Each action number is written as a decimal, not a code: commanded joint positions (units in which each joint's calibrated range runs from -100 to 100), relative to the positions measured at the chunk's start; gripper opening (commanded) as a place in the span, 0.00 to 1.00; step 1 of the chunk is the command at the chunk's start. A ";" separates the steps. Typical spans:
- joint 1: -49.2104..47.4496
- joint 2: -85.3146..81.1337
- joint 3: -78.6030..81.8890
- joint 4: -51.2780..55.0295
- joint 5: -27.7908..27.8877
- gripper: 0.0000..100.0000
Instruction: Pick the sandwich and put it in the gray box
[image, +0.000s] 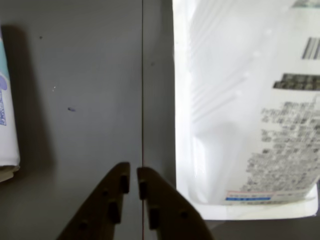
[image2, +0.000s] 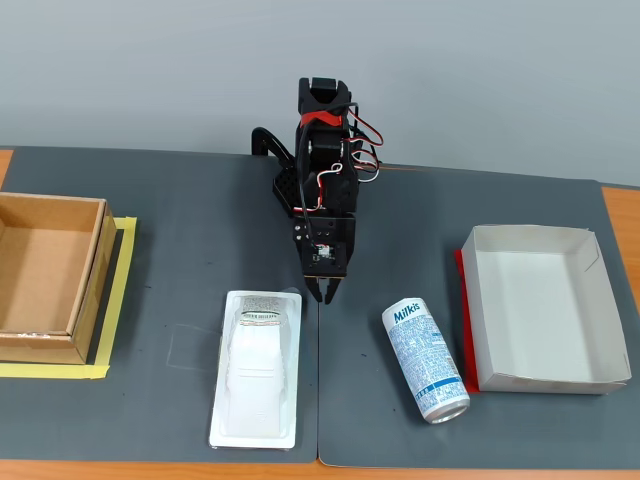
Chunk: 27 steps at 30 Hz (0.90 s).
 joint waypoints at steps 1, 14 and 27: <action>0.51 -0.26 0.45 -1.00 -0.06 0.02; -0.38 -0.09 -1.00 1.52 0.30 0.02; -5.83 0.08 -10.14 12.37 -0.11 0.02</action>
